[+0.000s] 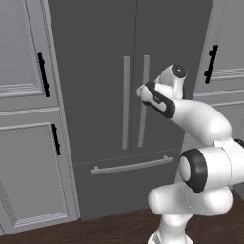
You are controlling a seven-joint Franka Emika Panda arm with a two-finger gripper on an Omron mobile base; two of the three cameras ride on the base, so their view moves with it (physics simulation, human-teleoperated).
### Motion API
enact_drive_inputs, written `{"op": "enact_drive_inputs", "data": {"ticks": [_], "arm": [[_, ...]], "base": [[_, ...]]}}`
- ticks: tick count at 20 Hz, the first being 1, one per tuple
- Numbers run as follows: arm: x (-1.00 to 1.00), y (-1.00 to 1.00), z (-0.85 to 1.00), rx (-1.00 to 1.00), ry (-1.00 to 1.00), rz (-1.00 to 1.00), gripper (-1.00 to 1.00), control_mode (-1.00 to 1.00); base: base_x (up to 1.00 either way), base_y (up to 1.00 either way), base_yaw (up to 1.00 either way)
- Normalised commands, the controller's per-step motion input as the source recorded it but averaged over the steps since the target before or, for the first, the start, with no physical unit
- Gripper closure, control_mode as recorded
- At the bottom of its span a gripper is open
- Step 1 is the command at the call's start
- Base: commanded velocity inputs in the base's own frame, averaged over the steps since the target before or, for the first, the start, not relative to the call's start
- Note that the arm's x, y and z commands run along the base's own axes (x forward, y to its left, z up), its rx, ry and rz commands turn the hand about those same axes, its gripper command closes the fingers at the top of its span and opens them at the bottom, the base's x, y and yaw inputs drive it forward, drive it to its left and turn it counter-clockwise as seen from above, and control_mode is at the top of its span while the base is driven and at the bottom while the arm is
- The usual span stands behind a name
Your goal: Take the strawberry from the fridge and place it on top of the pancake, located on the dining counter.
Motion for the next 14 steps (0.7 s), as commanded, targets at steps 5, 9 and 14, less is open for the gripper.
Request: {"op": "enact_drive_inputs", "data": {"ticks": [5,9,14], "arm": [[0.41,0.00,0.00,-0.03,-0.03,-0.01,-1.00,-1.00],[0.40,0.00,0.00,-0.02,0.00,-0.01,-1.00,-1.00],[0.37,0.00,0.00,-0.02,-0.01,-0.01,-1.00,-1.00]], "base": [[0.00,0.00,0.00],[0.00,0.00,0.00],[0.00,0.00,0.00]]}}
